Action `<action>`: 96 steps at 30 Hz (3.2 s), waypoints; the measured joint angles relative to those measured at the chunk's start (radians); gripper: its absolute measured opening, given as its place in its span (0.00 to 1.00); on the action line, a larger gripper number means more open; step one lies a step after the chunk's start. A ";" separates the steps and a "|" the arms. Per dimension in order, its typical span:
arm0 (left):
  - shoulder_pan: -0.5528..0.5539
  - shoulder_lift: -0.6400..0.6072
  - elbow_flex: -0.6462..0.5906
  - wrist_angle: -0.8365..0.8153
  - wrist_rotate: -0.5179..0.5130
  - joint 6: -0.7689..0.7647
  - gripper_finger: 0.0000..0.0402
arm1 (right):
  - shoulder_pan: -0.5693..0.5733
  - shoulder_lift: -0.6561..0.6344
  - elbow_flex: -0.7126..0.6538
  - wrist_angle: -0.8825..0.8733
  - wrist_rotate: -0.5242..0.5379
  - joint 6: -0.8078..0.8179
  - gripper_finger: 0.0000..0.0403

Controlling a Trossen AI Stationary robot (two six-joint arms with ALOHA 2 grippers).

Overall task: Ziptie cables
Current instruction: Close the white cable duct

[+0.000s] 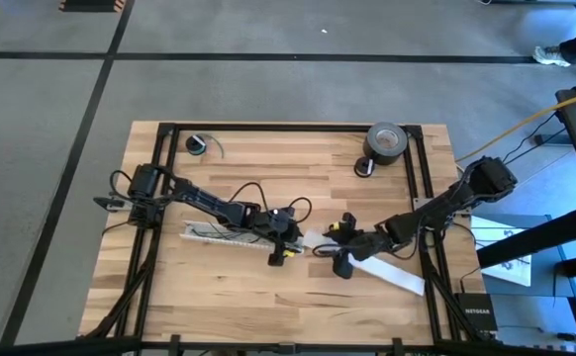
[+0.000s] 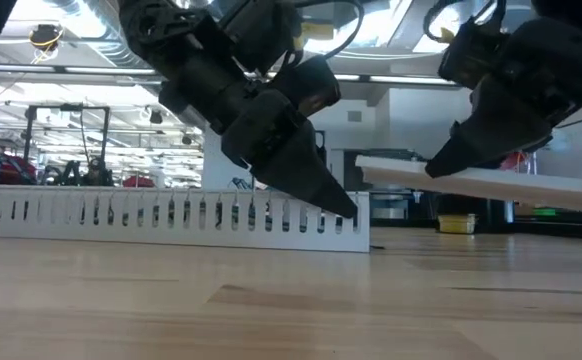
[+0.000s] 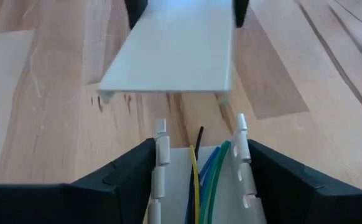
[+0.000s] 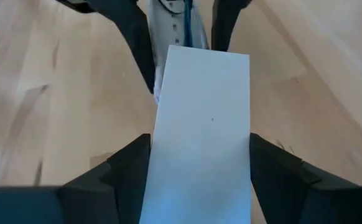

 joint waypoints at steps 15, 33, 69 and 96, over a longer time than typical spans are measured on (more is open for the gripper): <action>0.000 0.000 0.001 -0.009 0.001 0.005 0.56 | -0.034 0.092 0.001 0.100 -0.082 -0.114 0.54; 0.001 -0.001 -0.002 -0.021 -0.001 0.002 0.56 | -0.140 0.115 0.167 -0.203 -0.223 -0.285 0.54; 0.000 0.002 0.001 -0.012 -0.001 0.004 0.56 | -0.213 0.239 0.487 -0.650 -0.263 -0.307 0.54; 0.013 0.001 0.000 -0.014 0.002 -0.038 0.56 | -0.191 0.170 0.472 -0.670 -0.278 -0.144 0.47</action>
